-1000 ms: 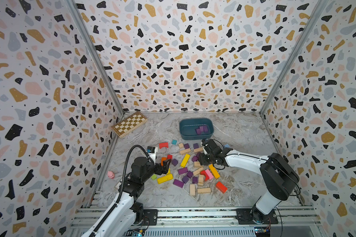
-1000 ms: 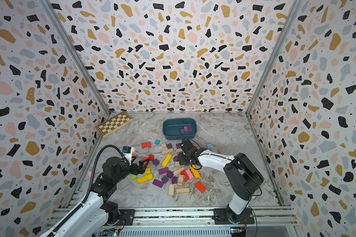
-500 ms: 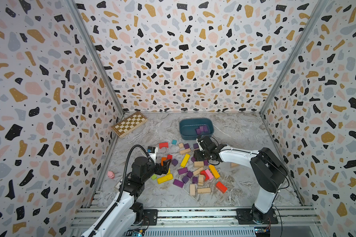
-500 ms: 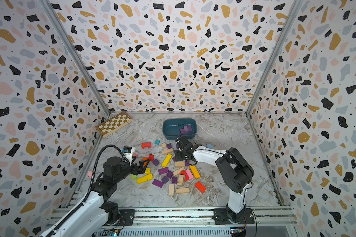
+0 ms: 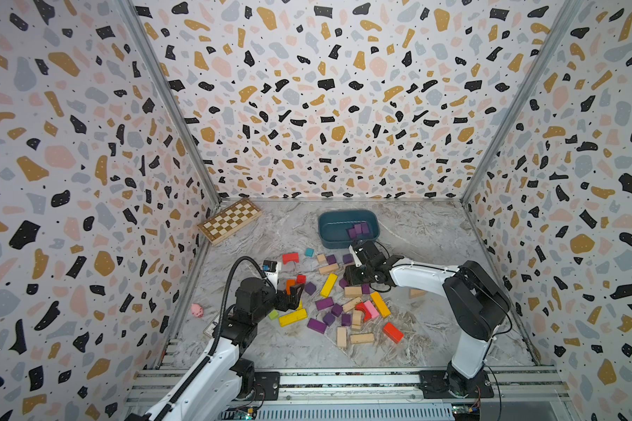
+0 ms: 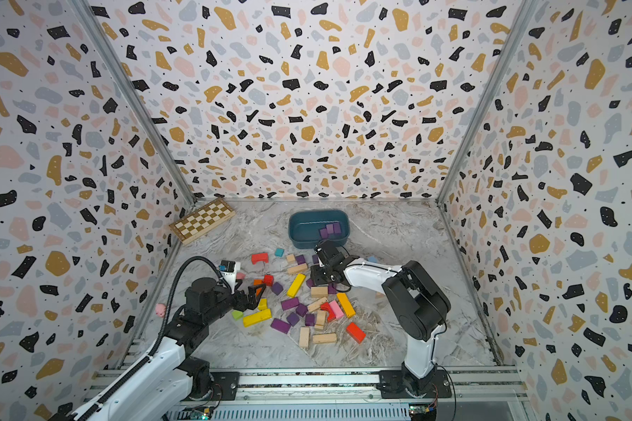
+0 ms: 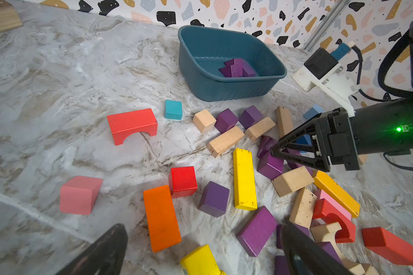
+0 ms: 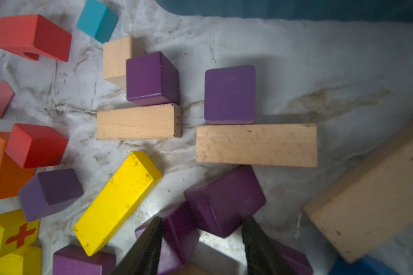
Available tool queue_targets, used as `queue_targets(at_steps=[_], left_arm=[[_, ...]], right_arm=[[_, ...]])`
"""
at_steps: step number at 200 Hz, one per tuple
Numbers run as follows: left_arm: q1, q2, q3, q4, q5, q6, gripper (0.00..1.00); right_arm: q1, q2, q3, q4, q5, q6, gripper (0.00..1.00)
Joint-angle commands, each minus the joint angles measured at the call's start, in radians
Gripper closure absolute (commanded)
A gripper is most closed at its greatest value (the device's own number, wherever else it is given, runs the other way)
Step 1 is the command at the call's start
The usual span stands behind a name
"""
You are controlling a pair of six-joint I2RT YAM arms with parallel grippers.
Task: Pick purple bricks into the storage bin
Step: Pick up the building block from the center of the board.
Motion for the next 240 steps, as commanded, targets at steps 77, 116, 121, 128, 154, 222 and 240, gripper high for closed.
queue_targets(at_steps=[77, 116, 121, 128, 154, 222, 240], left_arm=[[-0.003, 0.048, 0.027, 0.023, 0.002, -0.003, 0.01], [-0.003, 0.062, 0.035, 0.016, 0.007, -0.002, 0.01], [-0.004, 0.060, 0.033, 0.017, 0.005, -0.002, 0.01], [-0.004, 0.057, 0.033, 0.018, 0.003, -0.003, 0.01], [-0.004, 0.054, 0.030, 0.021, 0.008, -0.003, 0.01], [-0.003, 0.011, 0.016, 0.015, 0.004, -0.006, 0.01], [-0.003, 0.003, 0.012, 0.019, 0.001, -0.007, 0.01]], right_arm=[[-0.051, 0.058, 0.114, -0.041, 0.017, -0.104, 0.45], [-0.051, 0.053, 0.145, -0.079, 0.041, -0.127, 0.44], [-0.049, 0.048, 0.144, -0.082, 0.044, -0.123, 0.44], [-0.045, 0.040, 0.141, -0.086, 0.053, -0.120, 0.44], [-0.014, 0.004, 0.133, -0.117, 0.079, -0.104, 0.44], [0.040, -0.059, 0.011, -0.074, 0.035, 0.026, 0.43], [0.047, -0.053, -0.006, -0.064, 0.022, 0.045, 0.43]])
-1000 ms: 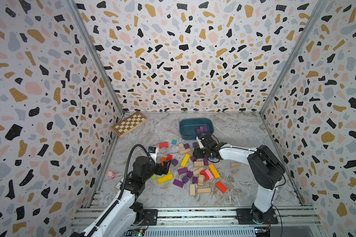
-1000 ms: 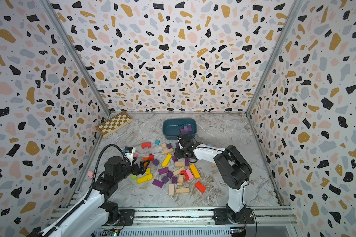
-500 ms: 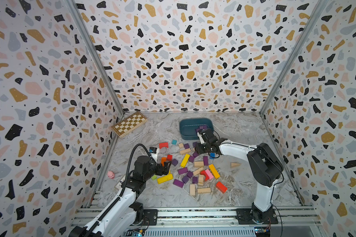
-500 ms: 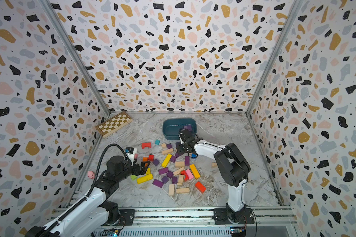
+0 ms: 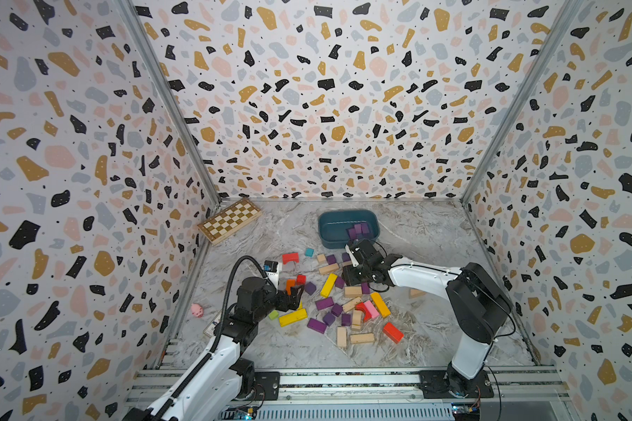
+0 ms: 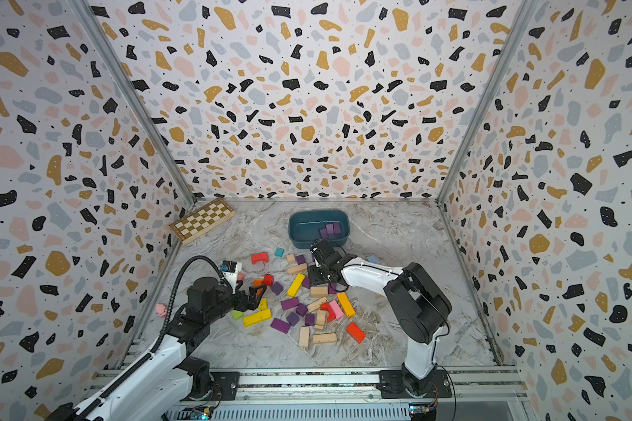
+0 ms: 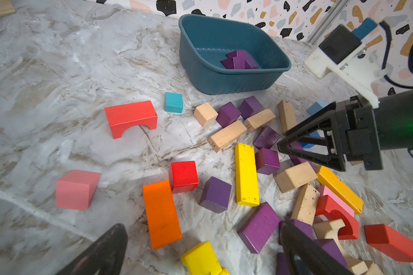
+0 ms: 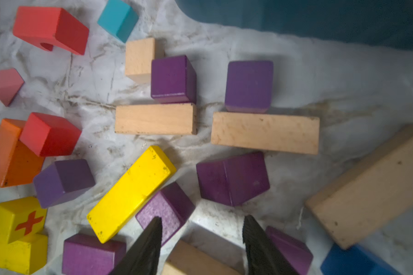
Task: Pick purple bricks into the storage bin
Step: Pick up the building block from the center of the board.
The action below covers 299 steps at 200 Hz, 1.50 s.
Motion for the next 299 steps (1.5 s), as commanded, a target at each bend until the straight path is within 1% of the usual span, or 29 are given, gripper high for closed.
queue_targets(at_steps=[1, 27, 94, 146, 220, 299], left_arm=[[-0.003, -0.019, 0.011, 0.020, -0.003, -0.008, 0.01], [-0.003, -0.020, 0.009, 0.021, -0.004, -0.009, 0.01], [-0.003, -0.014, 0.012, 0.021, -0.010, -0.008, 0.01], [-0.002, -0.002, 0.015, 0.026, -0.010, -0.007, 0.01], [-0.004, 0.007, 0.018, 0.026, -0.015, -0.007, 0.01], [-0.002, 0.015, 0.021, 0.026, -0.014, -0.008, 0.01]], right_arm=[[0.006, -0.024, -0.025, 0.008, -0.018, 0.057, 0.43], [0.010, 0.000, -0.024, 0.030, -0.034, 0.076, 0.42], [-0.018, 0.112, 0.069, 0.049, -0.082, 0.083, 0.41], [-0.046, 0.154, 0.113, 0.033, -0.081, 0.058, 0.40], [-0.075, 0.222, 0.225, -0.025, -0.066, 0.010, 0.40], [-0.115, 0.257, 0.272, -0.035, -0.048, -0.011, 0.39]])
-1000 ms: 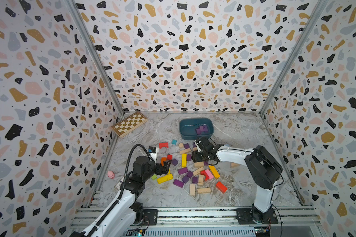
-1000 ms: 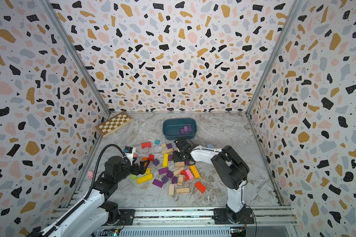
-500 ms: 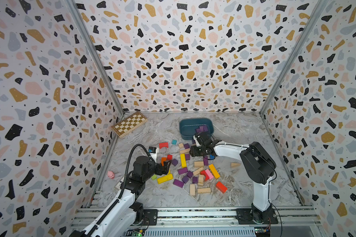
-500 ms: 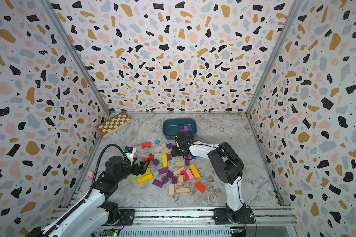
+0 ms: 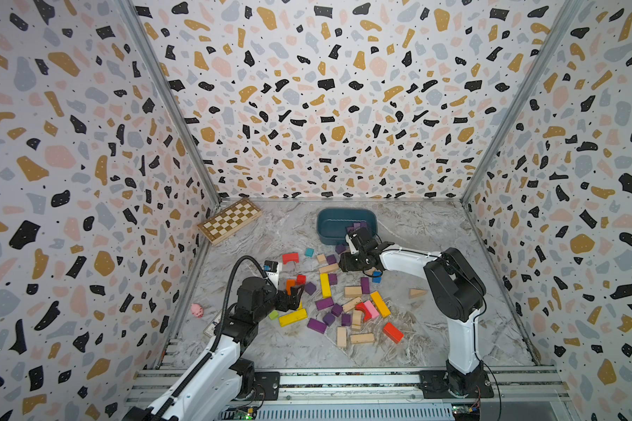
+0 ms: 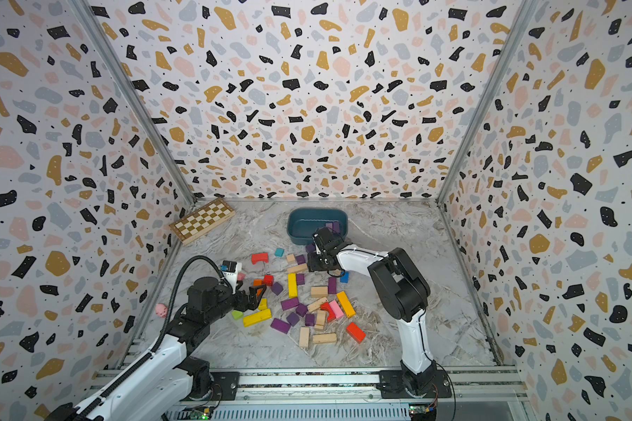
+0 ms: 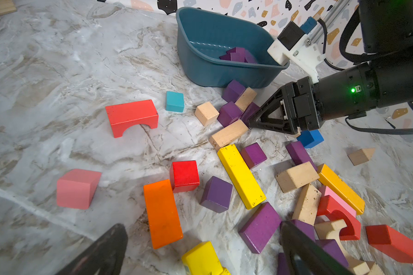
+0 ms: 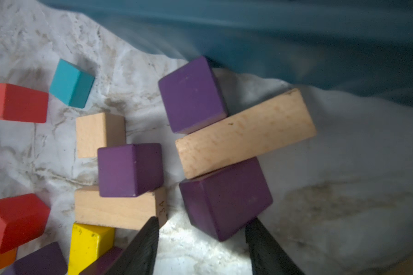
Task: Pick purple bricks into the storage bin
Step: Pick up the building block from the center of the board.
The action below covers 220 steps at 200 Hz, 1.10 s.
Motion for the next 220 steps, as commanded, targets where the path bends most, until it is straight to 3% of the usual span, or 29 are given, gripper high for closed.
queue_targets(at_steps=[1, 97, 220], left_arm=[[-0.003, 0.002, 0.021, 0.026, -0.011, -0.006, 0.01], [-0.003, 0.002, 0.022, 0.021, -0.011, -0.006, 0.01], [-0.003, 0.005, 0.023, 0.023, -0.011, -0.006, 0.01]], right_arm=[[-0.010, 0.024, 0.045, -0.044, 0.018, -0.018, 0.39], [-0.011, 0.088, 0.152, -0.071, 0.010, -0.040, 0.40], [0.019, 0.056, 0.111, -0.118, 0.119, -0.094, 0.58]])
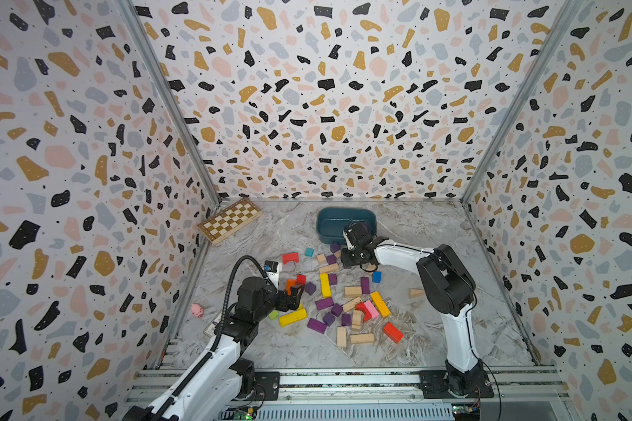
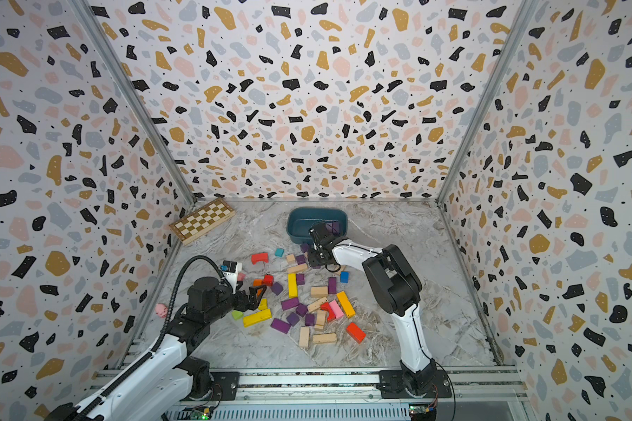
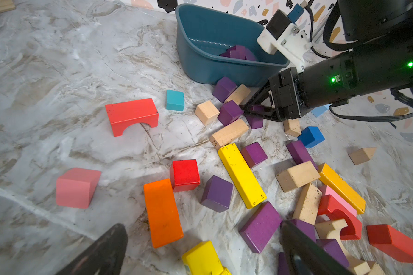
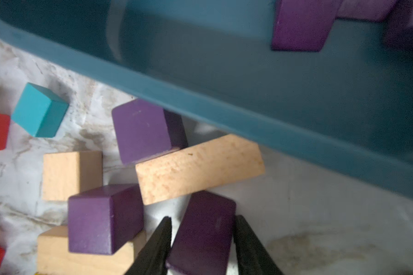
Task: Pick purple bricks into the storage bin
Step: Pick up the building block from the center of the board, then place the building block in the storage box.
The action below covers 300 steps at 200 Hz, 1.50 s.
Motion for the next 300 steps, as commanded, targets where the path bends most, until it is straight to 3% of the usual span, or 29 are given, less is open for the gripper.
queue_targets(at_steps=[1, 41, 88, 138, 240, 300], left_arm=[[-0.003, 0.001, 0.022, 0.023, -0.011, -0.006, 0.01], [-0.004, 0.001, 0.023, 0.023, -0.011, -0.006, 0.01], [-0.004, 0.002, 0.022, 0.024, -0.011, -0.006, 0.01], [-0.003, 0.002, 0.022, 0.026, -0.013, -0.006, 0.01], [-0.003, -0.001, 0.020, 0.030, -0.013, -0.006, 0.01], [-0.003, 0.013, 0.025, 0.030, -0.014, -0.006, 0.01]], right_arm=[[0.007, -0.029, -0.014, -0.062, 0.034, -0.018, 0.58], [0.010, -0.063, -0.022, -0.086, 0.068, -0.041, 0.63], [0.008, -0.147, 0.003, -0.123, 0.046, -0.069, 0.77], [-0.020, -0.170, 0.171, -0.199, 0.002, -0.102, 0.84], [-0.083, 0.271, 0.852, -0.371, 0.024, -0.083, 0.86], [-0.112, 0.408, 0.933, -0.310, -0.008, -0.028, 0.86]])
